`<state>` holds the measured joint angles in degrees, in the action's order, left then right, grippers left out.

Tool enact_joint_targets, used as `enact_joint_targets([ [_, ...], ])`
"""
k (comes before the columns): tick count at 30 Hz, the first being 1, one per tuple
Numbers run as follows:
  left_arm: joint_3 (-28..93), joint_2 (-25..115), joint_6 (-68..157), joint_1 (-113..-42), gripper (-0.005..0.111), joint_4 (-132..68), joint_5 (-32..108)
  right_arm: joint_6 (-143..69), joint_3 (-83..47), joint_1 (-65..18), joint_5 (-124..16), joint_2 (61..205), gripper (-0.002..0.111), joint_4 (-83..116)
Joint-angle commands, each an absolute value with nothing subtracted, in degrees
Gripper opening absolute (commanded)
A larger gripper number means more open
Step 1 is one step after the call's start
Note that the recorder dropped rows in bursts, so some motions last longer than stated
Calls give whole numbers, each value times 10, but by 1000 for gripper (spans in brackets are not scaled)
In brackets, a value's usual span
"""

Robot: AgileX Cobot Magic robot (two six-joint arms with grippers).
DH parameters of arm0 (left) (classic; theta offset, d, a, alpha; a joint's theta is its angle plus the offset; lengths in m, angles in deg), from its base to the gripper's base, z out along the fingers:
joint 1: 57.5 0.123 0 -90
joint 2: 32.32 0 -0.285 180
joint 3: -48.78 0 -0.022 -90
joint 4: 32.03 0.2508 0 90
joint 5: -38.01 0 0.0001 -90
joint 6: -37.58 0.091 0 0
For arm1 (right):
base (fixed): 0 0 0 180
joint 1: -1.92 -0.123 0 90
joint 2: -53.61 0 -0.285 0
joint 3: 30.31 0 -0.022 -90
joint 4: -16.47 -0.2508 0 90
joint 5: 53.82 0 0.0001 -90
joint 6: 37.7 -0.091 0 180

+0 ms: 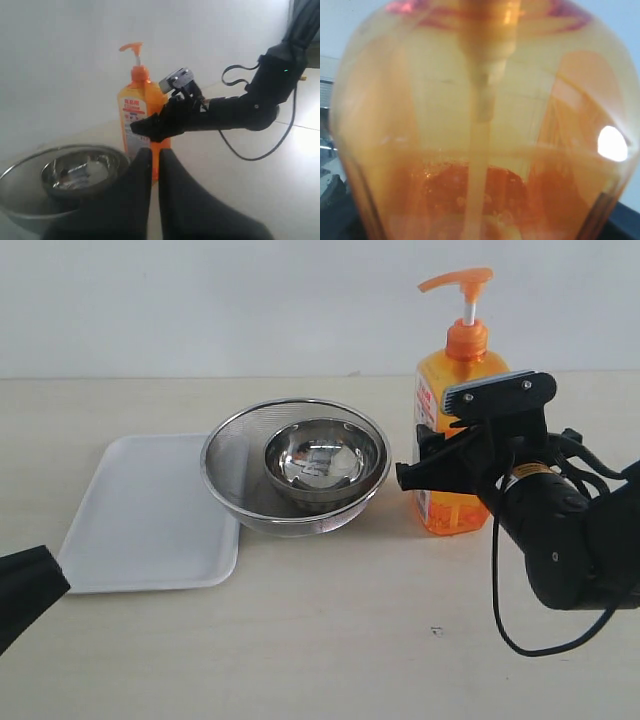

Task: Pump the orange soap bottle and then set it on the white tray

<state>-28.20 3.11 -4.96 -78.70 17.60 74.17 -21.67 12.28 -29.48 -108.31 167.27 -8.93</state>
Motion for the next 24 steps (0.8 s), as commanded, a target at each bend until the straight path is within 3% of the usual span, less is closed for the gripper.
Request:
enact_joint_targets([
  [1,-284,28,-117,-787,5,132,659,-216,125,-295,-1056,1671,0,-96],
  [24,-284,28,-145,-787,5,129,617,-224,125,-295,-1052,1671,0,-96],
])
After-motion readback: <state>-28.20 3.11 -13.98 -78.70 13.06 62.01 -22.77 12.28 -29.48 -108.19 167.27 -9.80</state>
